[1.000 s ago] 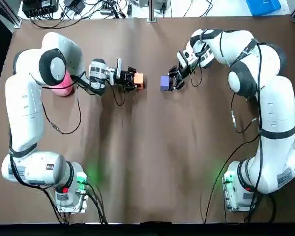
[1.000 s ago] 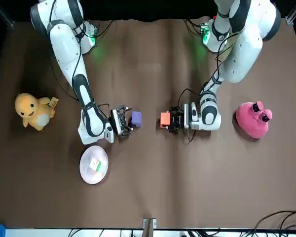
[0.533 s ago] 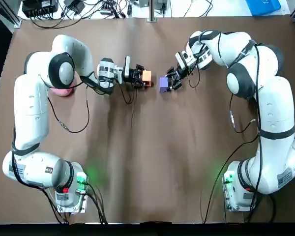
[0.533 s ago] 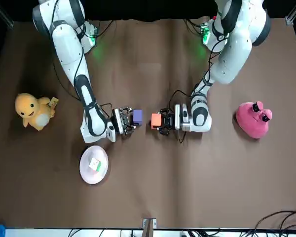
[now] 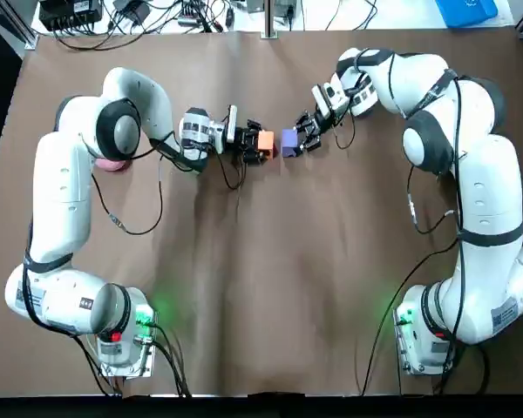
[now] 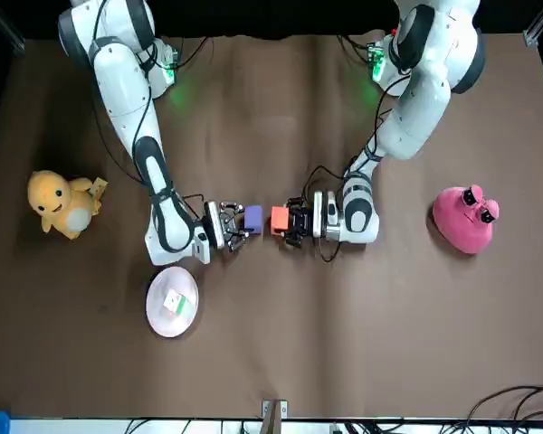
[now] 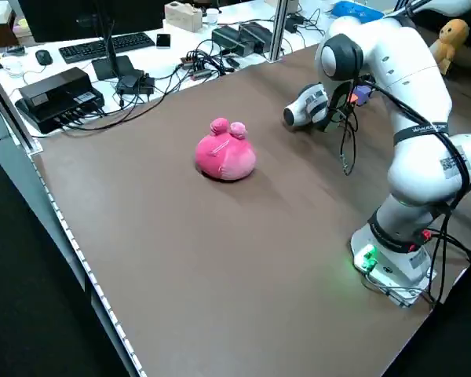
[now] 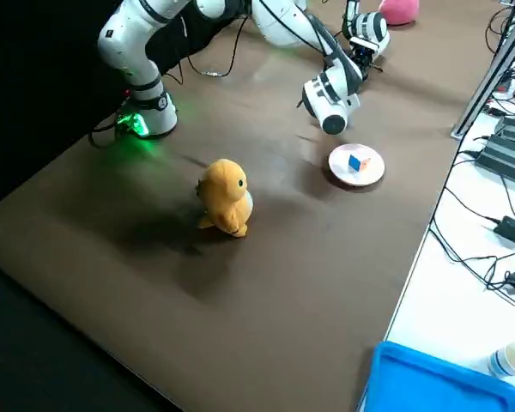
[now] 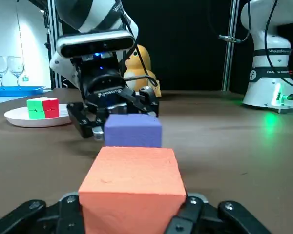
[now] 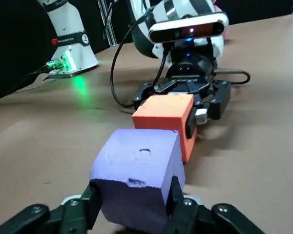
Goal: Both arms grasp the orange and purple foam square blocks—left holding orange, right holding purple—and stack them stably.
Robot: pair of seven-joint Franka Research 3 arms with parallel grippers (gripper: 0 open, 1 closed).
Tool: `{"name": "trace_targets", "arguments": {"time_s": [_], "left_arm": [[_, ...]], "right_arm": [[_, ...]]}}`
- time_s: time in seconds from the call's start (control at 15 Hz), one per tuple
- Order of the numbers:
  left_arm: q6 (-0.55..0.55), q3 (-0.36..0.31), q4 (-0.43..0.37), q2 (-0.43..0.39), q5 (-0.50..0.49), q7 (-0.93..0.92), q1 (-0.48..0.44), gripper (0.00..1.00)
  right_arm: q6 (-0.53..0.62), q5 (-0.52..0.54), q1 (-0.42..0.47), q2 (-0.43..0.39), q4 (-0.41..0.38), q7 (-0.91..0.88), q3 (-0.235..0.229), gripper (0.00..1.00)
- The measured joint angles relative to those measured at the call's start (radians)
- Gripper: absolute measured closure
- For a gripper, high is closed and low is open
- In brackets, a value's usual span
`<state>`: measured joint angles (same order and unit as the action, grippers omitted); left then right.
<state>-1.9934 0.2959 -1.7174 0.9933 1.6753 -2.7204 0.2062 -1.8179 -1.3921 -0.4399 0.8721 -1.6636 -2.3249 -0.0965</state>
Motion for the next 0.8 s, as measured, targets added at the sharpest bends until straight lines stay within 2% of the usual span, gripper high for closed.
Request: {"name": "trace_targets", "arguments": {"time_s": [0.47, 0.8], "left_arm": [[-0.004, 0.001, 0.000, 0.000, 0.000, 0.000, 0.000, 0.40], [-0.011, 0.003, 0.001, -0.001, 0.000, 0.000, 0.001, 0.40]], "right_arm": [[0.013, -0.002, 0.032, -0.060, 0.051, 0.060, -0.004, 0.41], [0.023, -0.014, 0.019, -0.096, 0.056, 0.092, 0.004, 0.41]]}}
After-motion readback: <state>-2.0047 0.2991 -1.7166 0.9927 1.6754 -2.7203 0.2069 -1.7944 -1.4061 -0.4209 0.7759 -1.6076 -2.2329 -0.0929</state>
